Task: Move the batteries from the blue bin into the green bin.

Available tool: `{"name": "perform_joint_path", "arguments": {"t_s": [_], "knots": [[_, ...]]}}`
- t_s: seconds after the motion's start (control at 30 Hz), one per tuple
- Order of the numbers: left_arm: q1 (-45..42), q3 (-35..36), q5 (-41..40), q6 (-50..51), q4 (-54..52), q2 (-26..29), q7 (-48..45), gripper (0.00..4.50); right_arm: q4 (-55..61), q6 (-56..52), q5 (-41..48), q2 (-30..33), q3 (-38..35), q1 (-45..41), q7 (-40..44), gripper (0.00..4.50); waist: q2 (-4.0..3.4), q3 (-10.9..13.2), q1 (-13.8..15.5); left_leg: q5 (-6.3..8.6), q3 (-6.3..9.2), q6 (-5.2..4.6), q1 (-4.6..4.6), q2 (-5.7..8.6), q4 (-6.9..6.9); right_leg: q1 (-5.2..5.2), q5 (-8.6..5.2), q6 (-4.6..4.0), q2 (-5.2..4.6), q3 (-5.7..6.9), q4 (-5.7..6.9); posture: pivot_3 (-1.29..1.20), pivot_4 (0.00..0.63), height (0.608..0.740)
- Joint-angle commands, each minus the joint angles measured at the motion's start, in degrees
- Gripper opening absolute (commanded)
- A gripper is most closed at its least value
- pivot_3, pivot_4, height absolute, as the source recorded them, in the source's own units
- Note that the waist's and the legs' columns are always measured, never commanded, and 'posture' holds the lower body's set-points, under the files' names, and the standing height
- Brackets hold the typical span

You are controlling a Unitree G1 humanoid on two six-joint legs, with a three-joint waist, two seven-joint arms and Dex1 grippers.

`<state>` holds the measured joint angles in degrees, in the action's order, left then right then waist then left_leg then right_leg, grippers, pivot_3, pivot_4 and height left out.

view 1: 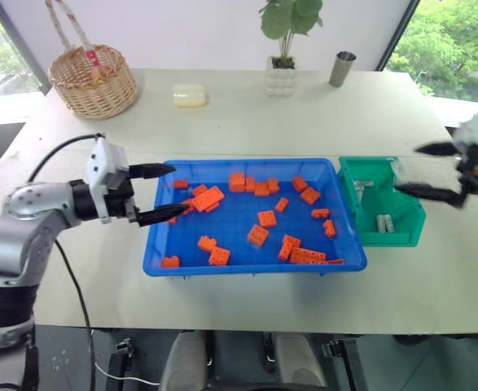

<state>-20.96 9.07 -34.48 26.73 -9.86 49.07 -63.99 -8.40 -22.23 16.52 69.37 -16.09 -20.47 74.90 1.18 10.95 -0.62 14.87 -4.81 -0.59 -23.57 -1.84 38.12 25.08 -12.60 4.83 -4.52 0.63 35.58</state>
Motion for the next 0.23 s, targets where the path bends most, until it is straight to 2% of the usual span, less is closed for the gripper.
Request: {"name": "perform_joint_path", "arguments": {"t_s": [0.03, 0.23], "knots": [[0.5, 4.9, -1.6, -1.2, 2.2, 3.5, -4.6, 4.50, -9.8, 12.1, -0.4, 1.4, -3.7, 2.9, 4.8, 4.47, -0.01, 0.0, -0.6, 0.00, -0.05, 0.00, 0.03, 0.00, 0.00, -0.02, 0.01, 0.00, -0.03, -0.03, -0.04, 0.00, 0.150, 0.736], [0.0, 6.4, 1.7, -4.0, 11.9, 8.2, -8.4, 4.50, -20.1, 15.1, 0.4, 0.8, -2.6, 2.4, 7.4, 4.47, -0.07, 0.0, -1.3, 0.00, -0.12, 0.00, 0.21, -0.02, 0.01, -0.02, 0.03, -0.01, -0.03, -0.18, 0.08, 0.00, 0.150, 0.736]]}}
